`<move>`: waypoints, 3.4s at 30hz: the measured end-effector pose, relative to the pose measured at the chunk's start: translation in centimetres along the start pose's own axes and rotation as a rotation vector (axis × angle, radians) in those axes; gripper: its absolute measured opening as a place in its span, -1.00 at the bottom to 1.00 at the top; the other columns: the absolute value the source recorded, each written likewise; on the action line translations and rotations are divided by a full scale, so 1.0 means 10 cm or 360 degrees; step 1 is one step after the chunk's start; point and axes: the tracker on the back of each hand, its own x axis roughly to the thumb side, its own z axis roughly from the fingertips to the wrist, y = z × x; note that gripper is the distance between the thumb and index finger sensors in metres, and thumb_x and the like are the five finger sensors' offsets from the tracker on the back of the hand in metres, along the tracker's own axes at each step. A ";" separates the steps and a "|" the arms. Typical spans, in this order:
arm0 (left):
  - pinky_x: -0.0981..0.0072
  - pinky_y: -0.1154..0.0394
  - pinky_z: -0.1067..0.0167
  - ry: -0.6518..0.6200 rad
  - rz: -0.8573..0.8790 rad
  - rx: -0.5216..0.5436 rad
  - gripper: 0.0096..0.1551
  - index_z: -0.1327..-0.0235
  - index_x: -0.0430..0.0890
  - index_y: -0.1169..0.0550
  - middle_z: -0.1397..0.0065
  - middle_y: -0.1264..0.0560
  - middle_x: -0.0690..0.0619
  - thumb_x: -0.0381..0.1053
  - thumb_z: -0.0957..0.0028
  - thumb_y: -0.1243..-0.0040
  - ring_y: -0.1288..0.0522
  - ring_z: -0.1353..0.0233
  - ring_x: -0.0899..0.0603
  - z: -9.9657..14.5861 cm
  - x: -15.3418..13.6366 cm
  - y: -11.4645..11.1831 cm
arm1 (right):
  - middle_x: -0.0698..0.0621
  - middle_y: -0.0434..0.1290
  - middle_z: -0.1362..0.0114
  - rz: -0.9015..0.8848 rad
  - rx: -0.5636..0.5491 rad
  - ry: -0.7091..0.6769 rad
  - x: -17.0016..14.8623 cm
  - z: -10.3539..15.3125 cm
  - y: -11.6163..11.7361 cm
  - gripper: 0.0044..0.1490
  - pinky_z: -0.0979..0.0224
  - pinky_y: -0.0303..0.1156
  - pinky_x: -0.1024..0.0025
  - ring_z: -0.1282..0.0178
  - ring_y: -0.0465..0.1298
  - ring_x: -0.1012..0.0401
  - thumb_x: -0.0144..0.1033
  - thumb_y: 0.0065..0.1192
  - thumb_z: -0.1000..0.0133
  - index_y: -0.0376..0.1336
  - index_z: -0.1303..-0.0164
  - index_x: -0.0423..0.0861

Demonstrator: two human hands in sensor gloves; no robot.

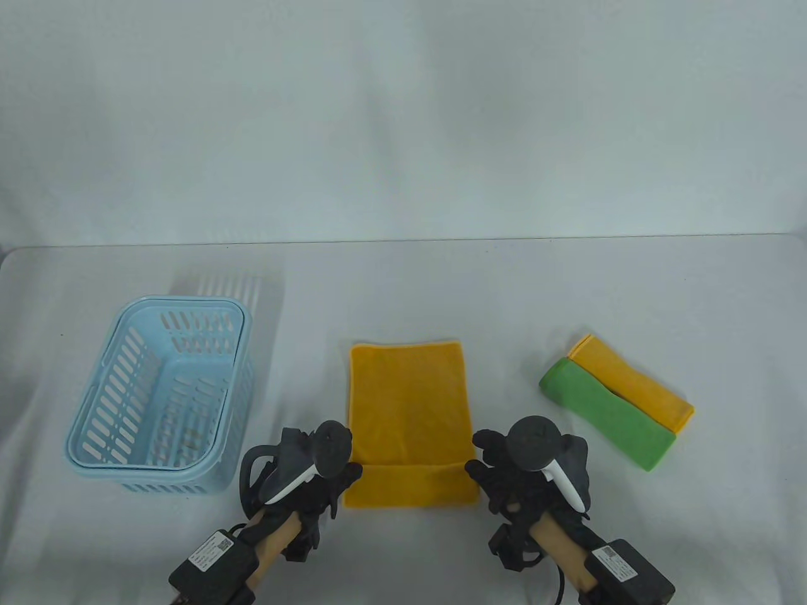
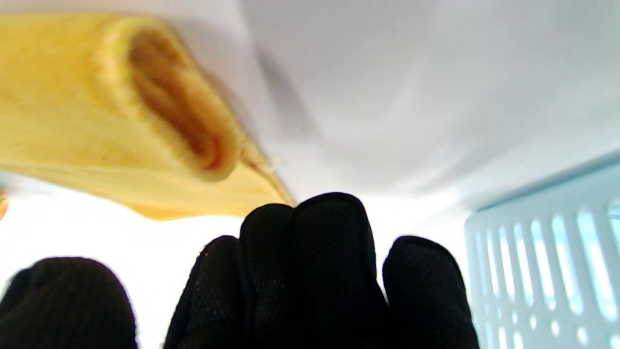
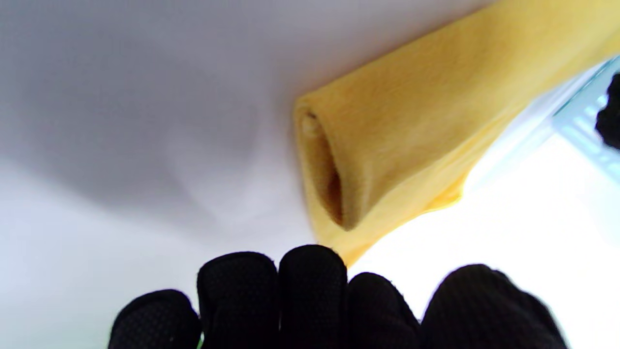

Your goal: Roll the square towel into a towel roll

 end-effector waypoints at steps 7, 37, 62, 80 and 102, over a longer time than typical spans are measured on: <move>-0.08 -0.44 -0.37 -0.0292 -0.0134 -0.0023 -0.28 -0.25 0.25 -0.51 -0.40 -0.50 0.17 0.34 0.28 -0.23 -0.57 -0.36 -0.09 0.13 0.27 -0.01 | 0.14 0.29 -0.46 0.0304 0.0115 -0.0269 0.25 0.12 0.15 -0.12 -0.47 0.22 -0.11 -0.47 0.32 0.02 0.14 0.34 0.26 0.14 -0.31 0.27; -0.04 -0.30 -0.48 -0.0302 -0.0395 -0.0309 -0.09 -0.43 0.24 -0.09 -0.55 -0.12 0.22 0.26 0.20 -0.18 -0.28 -0.53 -0.03 -0.02 0.32 -0.46 | 0.22 0.39 -0.37 0.0485 0.0016 -0.0213 0.16 0.00 0.34 -0.39 -0.40 0.35 -0.04 -0.36 0.46 0.08 0.02 0.21 0.14 0.29 -0.17 0.26; -0.02 -0.52 -0.28 -0.0063 0.0260 -0.0367 -0.33 -0.26 0.13 -0.53 -0.18 -0.64 0.19 0.26 0.18 -0.16 -0.70 -0.13 -0.04 -0.16 -0.06 -0.25 | 0.07 0.62 -0.02 -0.0166 0.0341 0.0126 -0.04 -0.35 0.18 -0.34 -0.18 0.45 -0.01 0.02 0.59 0.06 0.12 0.15 0.15 0.37 -0.13 0.11; -0.07 -0.44 -0.38 0.0112 0.0217 -0.0219 -0.14 -0.43 0.16 -0.36 -0.45 -0.47 0.15 0.36 0.22 -0.15 -0.58 -0.36 -0.07 -0.20 -0.23 -0.24 | 0.07 0.48 -0.26 -0.0138 0.0094 0.0200 -0.08 -0.32 0.02 -0.19 -0.35 0.34 -0.09 -0.23 0.49 0.02 0.14 0.23 0.19 0.21 -0.30 0.15; -0.12 -0.31 -0.48 -0.0351 -0.0260 -0.0301 -0.07 -0.49 0.18 -0.22 -0.59 -0.24 0.14 0.30 0.24 -0.19 -0.35 -0.56 -0.11 -0.06 0.24 -0.36 | 0.26 -0.02 -0.60 0.0591 0.0356 -0.0188 0.30 -0.14 0.45 0.00 -0.58 0.03 -0.18 -0.64 0.07 0.00 0.15 0.29 0.22 -0.09 -0.40 0.33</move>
